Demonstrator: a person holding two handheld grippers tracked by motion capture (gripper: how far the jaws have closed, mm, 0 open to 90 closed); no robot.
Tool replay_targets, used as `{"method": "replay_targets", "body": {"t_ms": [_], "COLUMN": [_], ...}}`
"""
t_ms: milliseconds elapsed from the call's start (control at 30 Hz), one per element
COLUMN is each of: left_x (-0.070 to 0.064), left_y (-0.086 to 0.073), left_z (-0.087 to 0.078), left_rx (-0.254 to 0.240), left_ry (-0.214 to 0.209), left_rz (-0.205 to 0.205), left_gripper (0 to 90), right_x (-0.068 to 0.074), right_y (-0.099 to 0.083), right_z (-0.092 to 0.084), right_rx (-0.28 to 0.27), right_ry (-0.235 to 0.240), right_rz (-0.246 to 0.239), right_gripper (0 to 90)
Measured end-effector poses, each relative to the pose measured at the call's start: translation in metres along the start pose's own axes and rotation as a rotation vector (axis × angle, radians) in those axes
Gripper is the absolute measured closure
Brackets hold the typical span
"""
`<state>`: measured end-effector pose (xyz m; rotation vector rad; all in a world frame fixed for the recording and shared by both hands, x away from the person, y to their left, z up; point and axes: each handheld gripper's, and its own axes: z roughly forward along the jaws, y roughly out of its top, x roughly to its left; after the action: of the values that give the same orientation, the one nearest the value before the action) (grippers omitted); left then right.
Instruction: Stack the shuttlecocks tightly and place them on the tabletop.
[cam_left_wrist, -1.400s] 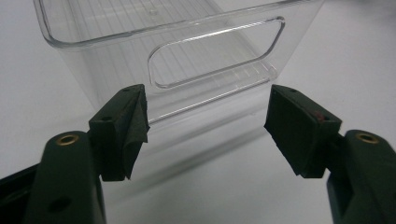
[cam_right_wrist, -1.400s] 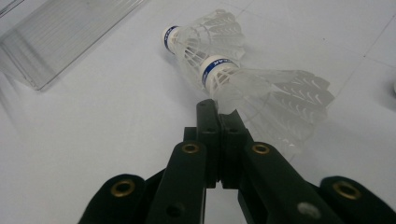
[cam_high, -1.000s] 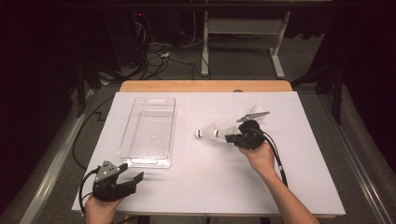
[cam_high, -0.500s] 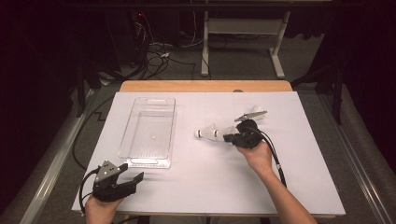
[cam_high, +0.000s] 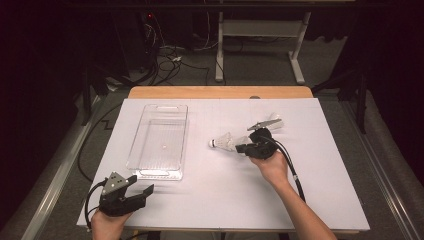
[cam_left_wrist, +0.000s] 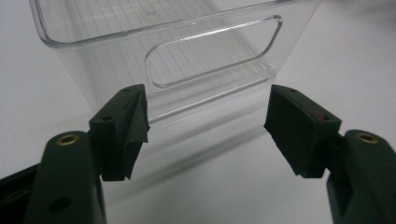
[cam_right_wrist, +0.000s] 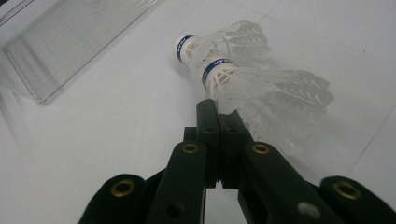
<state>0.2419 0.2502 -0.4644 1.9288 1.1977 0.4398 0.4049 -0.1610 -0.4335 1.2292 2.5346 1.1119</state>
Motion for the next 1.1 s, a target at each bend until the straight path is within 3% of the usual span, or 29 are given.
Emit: {"method": "replay_targets", "body": {"t_ms": [1100], "left_x": [0.0001], "left_y": [0.0], "left_z": [0.0], "left_rx": [0.0], "left_ry": [-0.001], "left_rz": [0.001], "left_gripper": [31.0], "right_x": [0.0078], "right_y": [0.0088], "right_z": [0.0102], "right_rx": [0.01], "right_ry": [0.026], "right_rz": [-0.01], "right_gripper": [90.0]}}
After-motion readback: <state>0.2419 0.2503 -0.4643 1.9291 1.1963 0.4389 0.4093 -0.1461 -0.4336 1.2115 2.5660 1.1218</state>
